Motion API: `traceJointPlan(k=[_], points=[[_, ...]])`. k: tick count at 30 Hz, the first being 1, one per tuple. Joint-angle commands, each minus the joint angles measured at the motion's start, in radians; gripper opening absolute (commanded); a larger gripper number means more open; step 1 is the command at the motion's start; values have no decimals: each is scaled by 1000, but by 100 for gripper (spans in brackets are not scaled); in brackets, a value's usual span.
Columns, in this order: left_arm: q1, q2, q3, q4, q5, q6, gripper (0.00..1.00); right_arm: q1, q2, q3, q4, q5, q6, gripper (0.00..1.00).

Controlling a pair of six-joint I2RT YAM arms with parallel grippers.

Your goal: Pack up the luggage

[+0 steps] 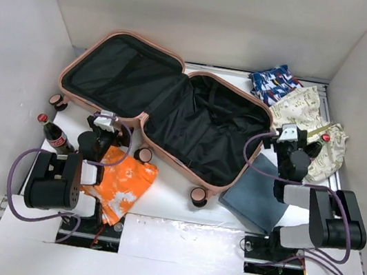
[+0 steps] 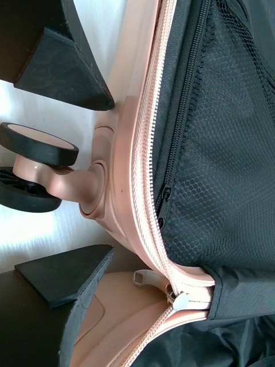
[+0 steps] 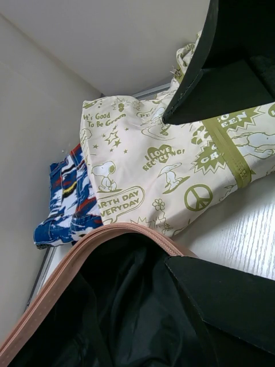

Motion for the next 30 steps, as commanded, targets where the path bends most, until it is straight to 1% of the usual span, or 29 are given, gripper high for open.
traceJointPlan(k=[1,3,4,5,6,7,8,9,10,11,12,14,15,16,18,19,20,21,22,23,24,25,26,27,28,29,30], points=[[5,-5,24,252,34,11,100,1,-7,13,40,8,4,100],[5,-5,14,270,34,11,100,1,-7,13,40,17,4,100],[5,-5,14,279,34,11,100,1,-21,27,-17,31,13,100],[5,-5,14,279,58,34,100,1,-72,62,-70,42,22,100],[-9,-5,14,313,44,34,100,1,-111,88,-138,51,23,100],[-9,-5,-28,348,44,25,100,1,-155,120,-228,81,32,100],[-9,-5,-48,383,44,25,100,1,-201,149,-382,109,42,100],[-9,-5,-64,435,28,25,100,1,-297,197,-440,134,42,100],[-18,-5,-78,448,12,25,100,1,-347,212,-477,144,32,100],[-18,-16,-87,448,12,25,100,1,-396,223,-531,154,15,100],[-27,-16,-87,448,0,34,100,1,-485,246,-558,163,-14,100],[-43,-16,-96,457,-15,45,100,1,-556,287,-633,204,-63,100],[-53,-16,-96,457,-28,54,100,1,-577,313,-725,204,-98,100],[-53,-16,-105,480,-28,54,100,1,-590,373,-771,220,-167,100],[-53,-25,-133,518,-51,41,100,1,-590,431,-892,278,-207,100],[-53,-34,-133,543,-64,27,100,1,-590,480,-919,307,-208,100],[-34,-62,-147,592,39,10,100,1,-590,499,-937,334,-191,100],[-20,-112,-191,592,113,49,100,1,-590,511,-950,354,-191,100],[-20,-163,-228,592,154,71,100,1,-590,521,-950,364,-175,100],[-20,-207,-261,712,237,86,100,1,-599,521,-950,364,-153,100],[-20,-208,-315,780,277,115,100,1,-599,521,-950,355,-139,100],[-20,-259,-299,767,314,139,100,1,-608,521,-959,355,-84,100],[-20,-276,-283,767,314,104,100,1,-608,521,-959,368,-64,100],[-30,-293,-259,732,296,91,100,1,-608,521,-959,368,-63,100],[-41,-312,-204,688,296,91,100,1,-608,530,-979,326,-63,100],[-41,-335,-173,630,296,125,100,1,-608,539,-1029,304,-63,100],[-41,-403,-141,473,275,125,100,1,-599,571,-1066,287,-63,100]])
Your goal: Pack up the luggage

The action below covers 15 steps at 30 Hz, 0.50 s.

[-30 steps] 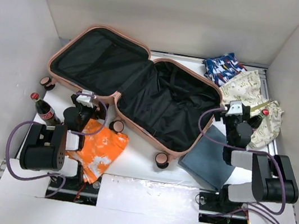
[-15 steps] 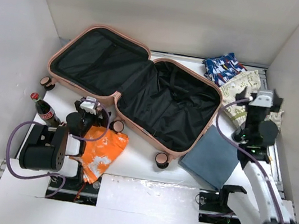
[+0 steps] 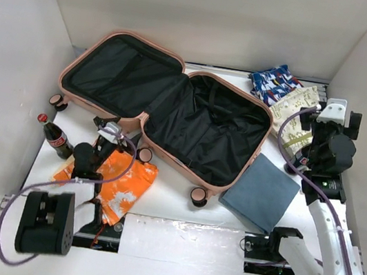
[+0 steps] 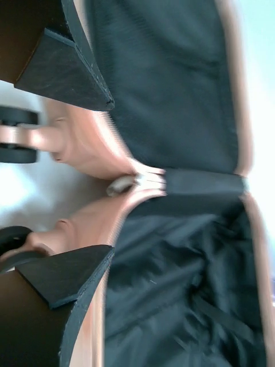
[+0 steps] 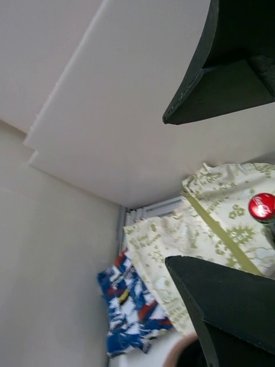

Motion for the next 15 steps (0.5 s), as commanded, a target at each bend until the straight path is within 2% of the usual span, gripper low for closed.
traceJointPlan(k=[1,3,4,5,7,13,15], points=[[-7,-142,28,373,60,39,100,1,0,92,-137,-39,36,100],[-7,-305,156,45,60,85,100,1,20,162,-270,-23,77,100],[-7,-334,237,-332,93,176,100,-8,20,190,-316,-4,100,100],[-18,-343,370,-448,110,189,100,-8,30,219,-364,32,117,100],[-18,-354,469,-656,85,189,100,-22,58,320,-514,41,158,100],[-18,-324,730,-935,105,260,100,-80,195,616,-944,17,290,100],[-18,-273,838,-1100,94,271,100,-94,219,630,-999,-46,310,100]])
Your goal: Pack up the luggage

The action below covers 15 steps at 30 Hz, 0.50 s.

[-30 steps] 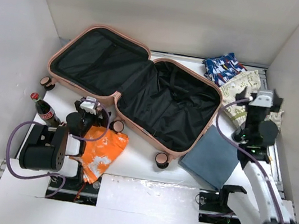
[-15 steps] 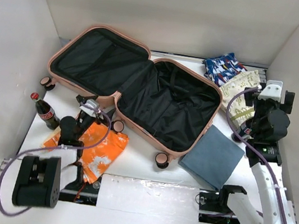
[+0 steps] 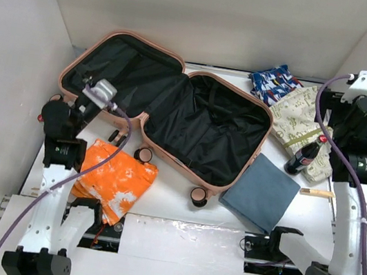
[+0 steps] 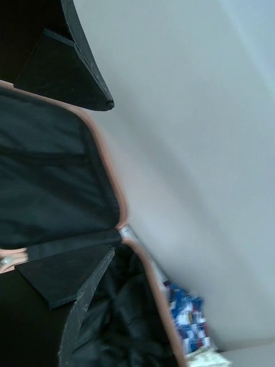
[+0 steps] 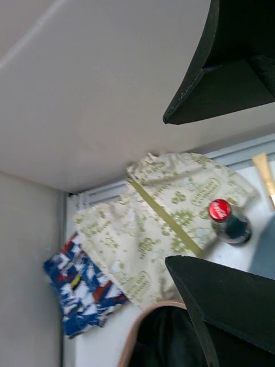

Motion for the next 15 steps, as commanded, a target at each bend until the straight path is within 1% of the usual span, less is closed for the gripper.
traceJointPlan(k=[1,2,3,4,5,8,9,12,14,15], points=[[-3,71,145,-354,0,66,100,-41,27,48,-282,-63,97,100],[-3,82,170,-401,-23,80,100,-42,16,48,-292,-73,120,100],[-12,67,185,-456,-106,80,100,-71,-2,18,-304,-84,140,100],[-12,67,194,-465,-160,80,100,-71,-3,17,-304,-98,141,100],[-12,55,194,-465,-197,118,100,-91,-13,1,-304,-98,141,100],[-12,36,220,-577,-234,261,100,-111,-32,-64,-304,-98,162,100],[-12,25,221,-600,-244,273,100,-111,-32,-91,-304,-98,183,100],[-21,25,221,-683,-244,263,100,-120,-42,-174,-264,-66,214,100],[-21,25,208,-696,-234,192,100,-131,-52,-208,-232,-66,226,97],[-21,25,198,-705,-225,163,100,-141,-52,-225,-197,-66,236,97]])
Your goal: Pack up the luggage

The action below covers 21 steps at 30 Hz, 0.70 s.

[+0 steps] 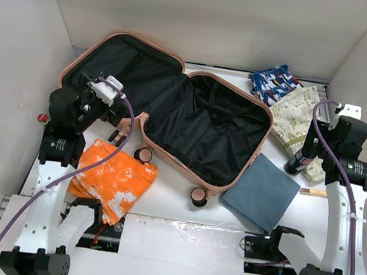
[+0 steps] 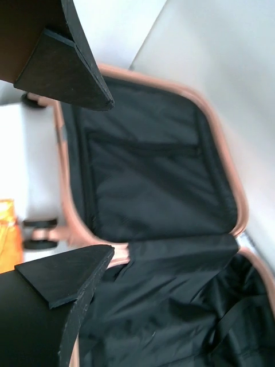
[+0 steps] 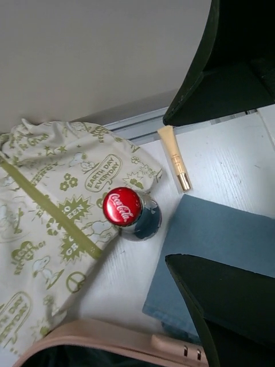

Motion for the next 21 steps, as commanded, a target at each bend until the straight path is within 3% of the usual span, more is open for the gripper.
traceJointPlan(k=[1,11,17,21], points=[[-7,-14,25,-64,-7,-64,100,-23,-28,-68,96,23,64,95],[-7,-23,-13,-12,-7,-244,100,-23,6,-280,477,-45,31,88],[-7,-23,-22,-3,-16,-273,100,-23,35,-299,584,-59,-15,87],[-7,-23,-22,-3,-16,-285,100,-23,69,-299,599,-59,-6,77]])
